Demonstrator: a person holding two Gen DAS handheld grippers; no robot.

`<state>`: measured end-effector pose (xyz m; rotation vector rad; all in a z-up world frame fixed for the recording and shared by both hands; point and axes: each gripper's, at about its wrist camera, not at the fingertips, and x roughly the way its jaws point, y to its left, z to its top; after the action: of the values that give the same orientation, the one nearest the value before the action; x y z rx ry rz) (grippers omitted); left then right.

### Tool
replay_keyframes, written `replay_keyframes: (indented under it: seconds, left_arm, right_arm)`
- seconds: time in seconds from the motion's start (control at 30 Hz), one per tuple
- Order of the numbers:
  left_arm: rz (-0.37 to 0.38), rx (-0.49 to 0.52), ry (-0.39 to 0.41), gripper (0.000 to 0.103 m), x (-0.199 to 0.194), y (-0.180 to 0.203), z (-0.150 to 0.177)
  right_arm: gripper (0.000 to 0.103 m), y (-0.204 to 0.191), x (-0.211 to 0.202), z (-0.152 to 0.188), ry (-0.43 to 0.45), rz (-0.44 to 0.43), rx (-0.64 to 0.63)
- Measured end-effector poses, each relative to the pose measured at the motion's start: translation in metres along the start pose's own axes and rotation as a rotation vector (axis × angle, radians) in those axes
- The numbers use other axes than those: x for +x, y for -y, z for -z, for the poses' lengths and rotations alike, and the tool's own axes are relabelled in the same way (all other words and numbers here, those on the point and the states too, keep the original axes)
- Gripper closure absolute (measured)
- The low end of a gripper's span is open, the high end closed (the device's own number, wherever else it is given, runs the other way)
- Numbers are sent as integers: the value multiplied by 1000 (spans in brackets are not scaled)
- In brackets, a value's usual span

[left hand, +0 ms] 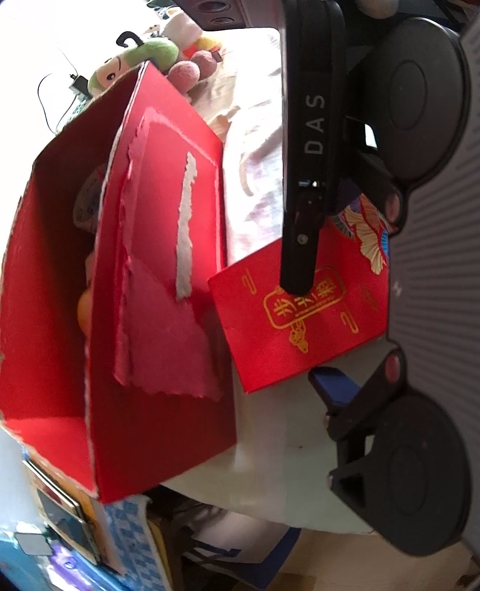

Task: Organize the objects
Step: 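Close the right gripper on the red packaged box, then lift the red packaged box with the right gripper over the red box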

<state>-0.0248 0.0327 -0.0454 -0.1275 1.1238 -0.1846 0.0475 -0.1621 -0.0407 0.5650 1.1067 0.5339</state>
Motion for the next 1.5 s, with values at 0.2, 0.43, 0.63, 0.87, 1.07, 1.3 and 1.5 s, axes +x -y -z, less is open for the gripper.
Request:
replay_keyframes:
  seconds: [0.2, 0.43, 0.63, 0.87, 1.07, 1.3, 1.5]
  left_arm:
    - [30, 57, 14, 15, -5, 26, -5]
    - [60, 179, 43, 15, -10, 82, -8]
    - [87, 281, 79, 15, -15, 139, -7]
    - [99, 402, 150, 15, -27, 207, -4]
    - [68, 477, 272, 15, -47, 254, -10]
    - [24, 483, 414, 15, -77, 273, -31]
    - [-40, 464, 503, 15, -98, 252, -53]
  right_arm:
    - [57, 22, -35, 4, 47, 6, 31]
    - [57, 47, -88, 14, 134, 30, 52]
    - [57, 68, -132, 21, 220, 41, 81]
    - [57, 92, -185, 28, 348, 29, 95]
    - [57, 93, -219, 19, 491, -13, 66]
    - [57, 80, -228, -12, 581, -91, -1]
    - [57, 48, -204, -50, 587, -140, -65]
